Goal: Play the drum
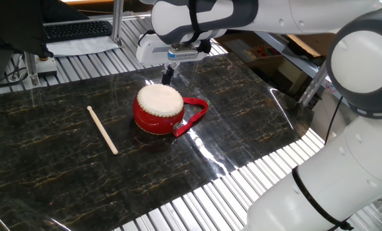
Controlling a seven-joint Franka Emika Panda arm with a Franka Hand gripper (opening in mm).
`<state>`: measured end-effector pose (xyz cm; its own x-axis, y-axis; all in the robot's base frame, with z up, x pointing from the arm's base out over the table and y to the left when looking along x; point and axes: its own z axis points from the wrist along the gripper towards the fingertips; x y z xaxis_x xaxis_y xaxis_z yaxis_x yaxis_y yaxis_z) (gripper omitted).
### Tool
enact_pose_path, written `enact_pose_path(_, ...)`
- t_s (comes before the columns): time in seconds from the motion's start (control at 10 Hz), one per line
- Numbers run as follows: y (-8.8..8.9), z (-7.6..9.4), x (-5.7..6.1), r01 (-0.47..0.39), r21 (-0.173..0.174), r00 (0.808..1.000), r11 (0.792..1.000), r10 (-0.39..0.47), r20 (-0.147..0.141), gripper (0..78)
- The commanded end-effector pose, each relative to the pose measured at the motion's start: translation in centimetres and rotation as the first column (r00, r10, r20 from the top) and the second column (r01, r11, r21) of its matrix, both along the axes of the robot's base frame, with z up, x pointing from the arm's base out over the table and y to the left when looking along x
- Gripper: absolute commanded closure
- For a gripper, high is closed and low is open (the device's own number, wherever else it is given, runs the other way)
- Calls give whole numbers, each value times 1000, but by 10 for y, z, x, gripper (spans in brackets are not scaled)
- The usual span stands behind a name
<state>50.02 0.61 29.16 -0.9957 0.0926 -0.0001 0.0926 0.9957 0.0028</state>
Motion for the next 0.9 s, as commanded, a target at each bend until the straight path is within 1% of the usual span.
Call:
enact_pose_path(0.1,19,-5,0,15,-8,1000,1000,-15,6,776)
enact_pose_path(0.2,20,-7,0,14,-7,1000,1000,-14,6,776)
enact_pose_path(0.3,27,-17,2,0,-1,1000,1000,0,10,776)
enact_pose_path(0.5,29,-27,4,-16,3,1000,1000,16,14,776)
enact_pose_path(0.7,30,-31,6,-27,8,1000,1000,27,12,776)
enact_pose_path(0.9,31,-31,6,-29,8,1000,1000,29,5,776)
